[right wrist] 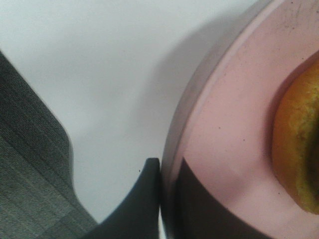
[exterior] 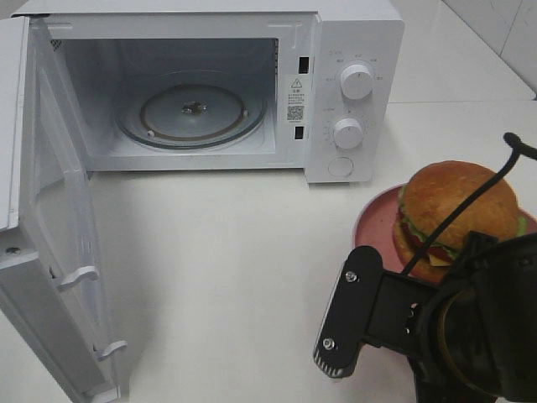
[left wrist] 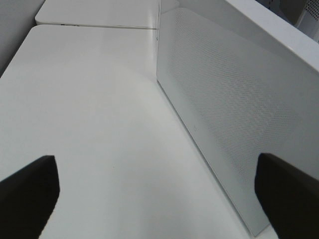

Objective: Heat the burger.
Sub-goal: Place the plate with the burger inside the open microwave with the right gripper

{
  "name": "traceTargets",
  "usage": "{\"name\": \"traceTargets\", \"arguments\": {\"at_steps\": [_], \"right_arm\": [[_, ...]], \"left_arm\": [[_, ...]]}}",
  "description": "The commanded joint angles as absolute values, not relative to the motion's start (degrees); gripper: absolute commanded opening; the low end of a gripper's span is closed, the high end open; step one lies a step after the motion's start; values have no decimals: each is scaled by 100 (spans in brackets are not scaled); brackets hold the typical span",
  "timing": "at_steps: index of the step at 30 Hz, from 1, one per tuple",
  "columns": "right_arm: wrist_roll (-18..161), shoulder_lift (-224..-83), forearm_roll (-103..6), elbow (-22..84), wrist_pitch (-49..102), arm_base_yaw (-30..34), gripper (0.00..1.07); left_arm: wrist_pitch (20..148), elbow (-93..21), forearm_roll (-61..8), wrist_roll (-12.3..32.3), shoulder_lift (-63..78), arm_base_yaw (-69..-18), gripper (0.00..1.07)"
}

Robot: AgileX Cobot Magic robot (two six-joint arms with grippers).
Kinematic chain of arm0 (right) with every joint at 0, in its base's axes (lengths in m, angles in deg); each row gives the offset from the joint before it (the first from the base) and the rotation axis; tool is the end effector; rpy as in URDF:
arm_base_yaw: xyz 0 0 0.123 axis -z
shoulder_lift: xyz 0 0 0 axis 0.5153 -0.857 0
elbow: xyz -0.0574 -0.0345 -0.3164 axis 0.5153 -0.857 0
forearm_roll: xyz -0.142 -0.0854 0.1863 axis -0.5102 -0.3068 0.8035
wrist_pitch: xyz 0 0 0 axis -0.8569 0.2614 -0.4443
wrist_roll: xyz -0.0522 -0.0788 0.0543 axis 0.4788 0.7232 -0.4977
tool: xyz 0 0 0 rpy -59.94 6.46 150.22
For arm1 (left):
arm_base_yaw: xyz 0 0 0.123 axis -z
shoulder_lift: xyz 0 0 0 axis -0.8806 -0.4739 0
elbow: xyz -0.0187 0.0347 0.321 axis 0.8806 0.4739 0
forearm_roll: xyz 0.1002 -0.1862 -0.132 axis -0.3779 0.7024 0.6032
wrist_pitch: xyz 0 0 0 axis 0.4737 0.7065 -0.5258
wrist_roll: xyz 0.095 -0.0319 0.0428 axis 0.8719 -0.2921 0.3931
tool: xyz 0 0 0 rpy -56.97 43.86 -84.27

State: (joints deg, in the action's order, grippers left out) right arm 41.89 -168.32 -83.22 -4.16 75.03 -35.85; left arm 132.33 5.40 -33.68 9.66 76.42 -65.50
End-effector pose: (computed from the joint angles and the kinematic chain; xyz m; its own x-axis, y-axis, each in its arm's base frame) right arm 0.1185 0.1650 0.1841 -0.3692 -0.9266 -0.0707 -0.8379 0.3649 -0.4059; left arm -0.0291 -0.0144 0.2704 -0.4299 -0.0355 -0.9022 0.0336 0.9979 -0.0552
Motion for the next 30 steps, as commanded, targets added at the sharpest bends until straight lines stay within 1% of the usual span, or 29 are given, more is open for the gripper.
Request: {"name": "traceTargets", "arguments": {"at_steps": [1,4,9,13,18,20,25,30], "right_arm": [[4618,-16775,-8775,-427,7434,-3590,0],[4957,-16775,-9153,-427,7257,-3590,0],[5042,-16775,-9457,-427,7228,-3590,0],[5186,-16775,-9474,-427,7085,-3590,0],[5896,-16775,-9474,-427,6689,-3590,0],[6194,-16775,-9468,-427,6592,-3533,0],[7071,-16775,-9468,-427,6340,-3126,0],[7924,-16775,-9411,-393,6036,-2851,0]], "left_arm": [[13199,557,-3357,960,7751,-6521,100],[13199,557,-3357,960,7751,-6521,100],[13199,557,-3357,960,7751,-6521,100],[13199,557,-3357,960,7751,-6521,100],[13199,557,-3357,960,7751,-6521,100],[13199,557,-3357,960,7751,-6521,100],[13199,557,-3357,960,7751,-6521,100],[13199,557,-3357,960,7751,-6521,100]]}}
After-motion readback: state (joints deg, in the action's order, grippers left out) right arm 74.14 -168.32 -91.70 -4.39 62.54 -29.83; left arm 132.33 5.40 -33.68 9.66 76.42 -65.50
